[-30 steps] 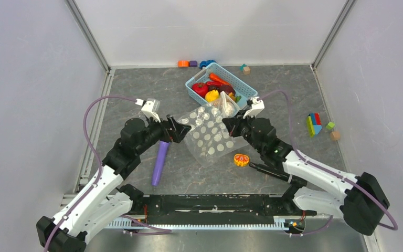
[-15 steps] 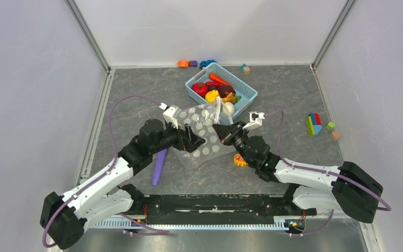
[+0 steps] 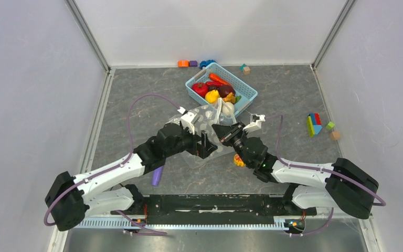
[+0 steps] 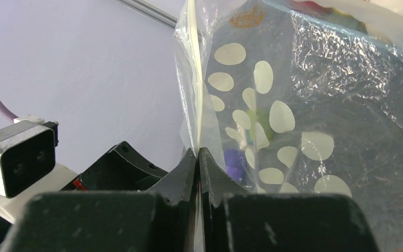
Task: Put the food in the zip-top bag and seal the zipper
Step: Pick up the zipper food storage bag at the center of the board.
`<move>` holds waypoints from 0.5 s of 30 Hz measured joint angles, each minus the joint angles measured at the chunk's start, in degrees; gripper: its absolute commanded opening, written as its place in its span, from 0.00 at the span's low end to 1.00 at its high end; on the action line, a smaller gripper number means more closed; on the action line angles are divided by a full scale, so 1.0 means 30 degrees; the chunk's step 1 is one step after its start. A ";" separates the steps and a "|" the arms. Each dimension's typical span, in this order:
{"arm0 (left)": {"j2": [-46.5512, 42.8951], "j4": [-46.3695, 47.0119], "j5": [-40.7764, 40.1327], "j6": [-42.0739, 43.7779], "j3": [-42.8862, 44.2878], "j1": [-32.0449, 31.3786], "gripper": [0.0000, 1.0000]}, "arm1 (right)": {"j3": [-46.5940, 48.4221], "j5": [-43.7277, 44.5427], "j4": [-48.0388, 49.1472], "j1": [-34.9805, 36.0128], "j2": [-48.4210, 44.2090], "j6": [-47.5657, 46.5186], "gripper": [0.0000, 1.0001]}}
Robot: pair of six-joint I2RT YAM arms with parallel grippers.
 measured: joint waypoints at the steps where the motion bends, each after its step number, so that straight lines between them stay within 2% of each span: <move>1: 0.0204 -0.0015 -0.0423 0.0117 0.0138 -0.0262 1.00 | 0.0000 -0.0007 0.0007 0.0015 0.0044 0.0131 0.09; 4: 0.1246 -0.0051 -0.2229 0.0576 0.0838 -0.1195 1.00 | 0.0000 -0.0029 0.0022 0.0036 0.0117 0.0495 0.10; 6: 0.1902 -0.0146 -0.3089 0.0750 0.1246 -0.1552 0.92 | 0.0000 -0.0066 0.0022 0.0051 0.0138 0.0699 0.10; 10: 0.3322 -0.0226 -0.4721 0.0969 0.2098 -0.2135 0.52 | 0.0000 -0.0175 0.0036 0.0051 0.0138 0.1137 0.11; 13: 0.4022 -0.0233 -0.5472 0.1078 0.2514 -0.2382 0.29 | -0.0029 -0.0197 0.0087 0.0051 0.0138 0.1413 0.12; 15: 0.4175 -0.0189 -0.5836 0.1093 0.2565 -0.2448 0.04 | -0.0138 -0.0204 0.0233 0.0051 0.0138 0.1610 0.12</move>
